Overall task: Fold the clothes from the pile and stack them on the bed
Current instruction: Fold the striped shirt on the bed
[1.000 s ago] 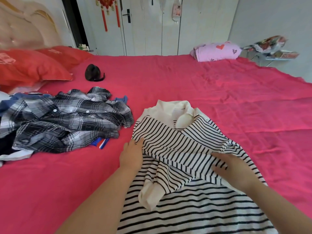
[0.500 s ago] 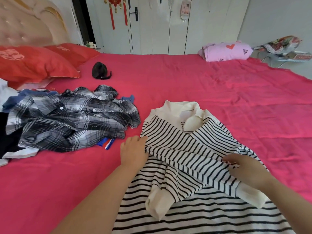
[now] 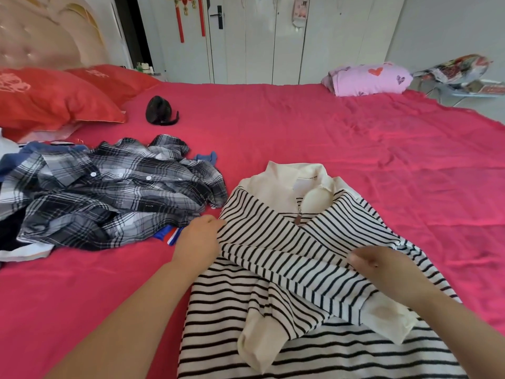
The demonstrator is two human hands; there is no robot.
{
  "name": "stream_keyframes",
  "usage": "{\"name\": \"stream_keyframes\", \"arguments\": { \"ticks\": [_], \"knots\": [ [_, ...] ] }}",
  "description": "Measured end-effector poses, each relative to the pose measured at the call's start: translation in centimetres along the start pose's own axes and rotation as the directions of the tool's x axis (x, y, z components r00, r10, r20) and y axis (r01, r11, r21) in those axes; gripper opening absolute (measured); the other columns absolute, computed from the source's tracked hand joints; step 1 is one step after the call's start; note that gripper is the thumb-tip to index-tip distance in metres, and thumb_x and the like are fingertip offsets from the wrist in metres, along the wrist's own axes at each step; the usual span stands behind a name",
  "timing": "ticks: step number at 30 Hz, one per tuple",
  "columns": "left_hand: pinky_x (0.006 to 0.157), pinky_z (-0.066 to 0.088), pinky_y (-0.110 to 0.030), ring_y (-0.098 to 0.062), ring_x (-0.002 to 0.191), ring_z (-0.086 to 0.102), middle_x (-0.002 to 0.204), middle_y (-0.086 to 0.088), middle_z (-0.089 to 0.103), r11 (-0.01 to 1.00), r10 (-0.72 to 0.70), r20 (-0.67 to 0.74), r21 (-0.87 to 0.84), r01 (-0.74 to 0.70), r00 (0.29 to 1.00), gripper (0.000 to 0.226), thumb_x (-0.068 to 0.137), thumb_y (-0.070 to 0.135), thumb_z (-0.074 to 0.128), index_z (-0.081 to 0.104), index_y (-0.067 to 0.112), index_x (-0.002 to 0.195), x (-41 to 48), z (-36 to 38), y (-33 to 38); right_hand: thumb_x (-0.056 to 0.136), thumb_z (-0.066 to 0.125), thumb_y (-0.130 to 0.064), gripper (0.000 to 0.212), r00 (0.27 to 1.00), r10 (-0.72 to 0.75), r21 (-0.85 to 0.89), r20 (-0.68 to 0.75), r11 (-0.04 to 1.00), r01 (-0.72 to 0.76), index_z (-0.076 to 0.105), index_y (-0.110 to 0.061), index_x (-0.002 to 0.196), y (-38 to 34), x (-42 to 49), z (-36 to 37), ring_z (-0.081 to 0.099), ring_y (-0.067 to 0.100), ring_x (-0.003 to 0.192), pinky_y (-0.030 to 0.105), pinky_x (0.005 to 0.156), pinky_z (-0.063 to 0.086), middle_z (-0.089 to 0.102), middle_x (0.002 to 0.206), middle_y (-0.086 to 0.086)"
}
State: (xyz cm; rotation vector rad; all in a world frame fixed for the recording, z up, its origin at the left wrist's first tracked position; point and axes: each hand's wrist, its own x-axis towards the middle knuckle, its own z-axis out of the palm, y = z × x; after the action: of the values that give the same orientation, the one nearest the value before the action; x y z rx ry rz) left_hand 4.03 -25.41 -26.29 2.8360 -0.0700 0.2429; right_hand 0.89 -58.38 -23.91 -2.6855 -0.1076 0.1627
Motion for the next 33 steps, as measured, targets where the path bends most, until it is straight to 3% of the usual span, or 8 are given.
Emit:
{"name": "stream_keyframes", "arguments": {
  "ticks": [3, 6, 10, 13, 18, 23, 27, 33],
  "knots": [
    [0.108, 0.033, -0.036, -0.019, 0.129, 0.037, 0.143, -0.001, 0.040, 0.991, 0.112, -0.024, -0.075, -0.113, 0.993, 0.047, 0.095, 0.013, 0.037, 0.037, 0.018, 0.141, 1.2, 0.4, 2.8, 0.093, 0.043, -0.040, 0.039, 0.981, -0.105, 0.014, -0.163, 0.994, 0.108, 0.052, -0.029, 0.130, 0.0, 0.6, 1.3, 0.047, 0.011, 0.124, 0.017, 0.097, 0.032, 0.052, 0.134, -0.006],
    [0.116, 0.014, -0.036, -0.019, 0.143, 0.012, 0.156, -0.002, 0.014, 0.982, 0.182, 0.128, 0.029, -0.187, 0.975, 0.055, 0.099, 0.039, 0.032, 0.016, 0.023, 0.149, 2.4, 2.1, 4.3, 0.083, 0.010, -0.071, 0.066, 0.989, -0.147, -0.132, 0.029, 0.980, 0.150, 0.031, -0.042, 0.140, 0.8, 0.9, 3.2, 0.024, 0.011, 0.139, 0.029, 0.115, 0.021, 0.027, 0.151, -0.008],
    [0.117, -0.002, -0.045, -0.024, 0.144, -0.013, 0.157, -0.002, -0.015, 0.990, -0.057, 0.455, 0.141, -0.009, 0.889, 0.073, 0.091, 0.062, 0.027, -0.005, 0.030, 0.149, 3.4, 4.2, 3.1, 0.046, -0.032, -0.083, 0.113, 0.986, -0.083, -0.319, 0.147, 0.939, 0.126, 0.015, -0.047, 0.143, 2.5, 1.9, 4.4, 0.011, 0.015, 0.144, 0.038, 0.118, 0.014, 0.015, 0.155, -0.008],
    [0.117, 0.001, -0.047, -0.025, 0.144, -0.010, 0.157, -0.003, -0.014, 0.991, -0.115, 0.482, 0.112, 0.069, 0.868, 0.080, 0.087, 0.068, 0.032, -0.004, 0.032, 0.149, 4.2, 4.3, 3.1, 0.062, -0.009, -0.082, 0.095, 0.983, -0.118, -0.238, 0.140, 0.960, 0.149, 0.022, -0.043, 0.143, 1.8, 2.5, 3.6, 0.022, 0.011, 0.140, 0.032, 0.115, 0.022, 0.024, 0.153, -0.008],
    [0.117, 0.001, -0.045, -0.022, 0.145, -0.009, 0.157, -0.002, -0.011, 0.993, 0.003, 0.229, 0.116, -0.031, 0.973, 0.073, 0.090, 0.063, 0.031, -0.001, 0.033, 0.149, 6.0, 4.3, 4.1, 0.090, 0.032, -0.056, 0.057, 0.989, -0.139, -0.070, -0.053, 0.988, 0.135, 0.026, -0.036, 0.144, 1.8, 4.9, 2.6, 0.026, 0.008, 0.139, 0.023, 0.112, 0.024, 0.029, 0.151, -0.005],
    [0.116, 0.003, -0.049, -0.029, 0.144, -0.002, 0.158, -0.006, -0.004, 0.977, -0.103, 0.443, 0.212, 0.007, 0.890, 0.070, 0.090, 0.064, 0.026, 0.003, 0.034, 0.149, 7.5, 5.4, 3.8, 0.097, 0.032, -0.046, 0.046, 0.988, -0.106, -0.210, 0.112, 0.969, 0.128, 0.034, -0.034, 0.141, 2.2, 7.2, 2.6, 0.029, 0.010, 0.137, 0.026, 0.112, 0.025, 0.032, 0.149, -0.006],
    [0.103, 0.031, -0.039, -0.023, 0.125, 0.042, 0.134, -0.003, 0.047, 0.959, 0.038, 0.123, 0.274, -0.071, 0.992, 0.065, 0.086, 0.062, 0.023, 0.039, 0.024, 0.136, 10.4, 4.3, 4.9, 0.095, 0.046, -0.025, 0.034, 0.985, -0.053, -0.058, -0.163, 0.997, 0.044, 0.054, -0.024, 0.128, 1.7, 10.4, -0.2, 0.054, 0.014, 0.115, 0.020, 0.094, 0.036, 0.058, 0.129, -0.004],
    [0.100, 0.037, -0.040, -0.028, 0.123, 0.042, 0.134, -0.009, 0.046, 1.000, 0.010, 0.004, 0.013, -0.010, 1.000, 0.042, 0.097, 0.029, 0.042, 0.042, 0.013, 0.136, 16.2, 4.6, 4.8, 0.092, 0.046, -0.009, 0.034, 0.945, 0.042, -0.016, -0.324, 0.999, -0.050, 0.060, -0.016, 0.122, 2.9, 18.1, -2.5, 0.055, 0.029, 0.110, 0.031, 0.086, 0.040, 0.062, 0.119, 0.013]
  ]
}}
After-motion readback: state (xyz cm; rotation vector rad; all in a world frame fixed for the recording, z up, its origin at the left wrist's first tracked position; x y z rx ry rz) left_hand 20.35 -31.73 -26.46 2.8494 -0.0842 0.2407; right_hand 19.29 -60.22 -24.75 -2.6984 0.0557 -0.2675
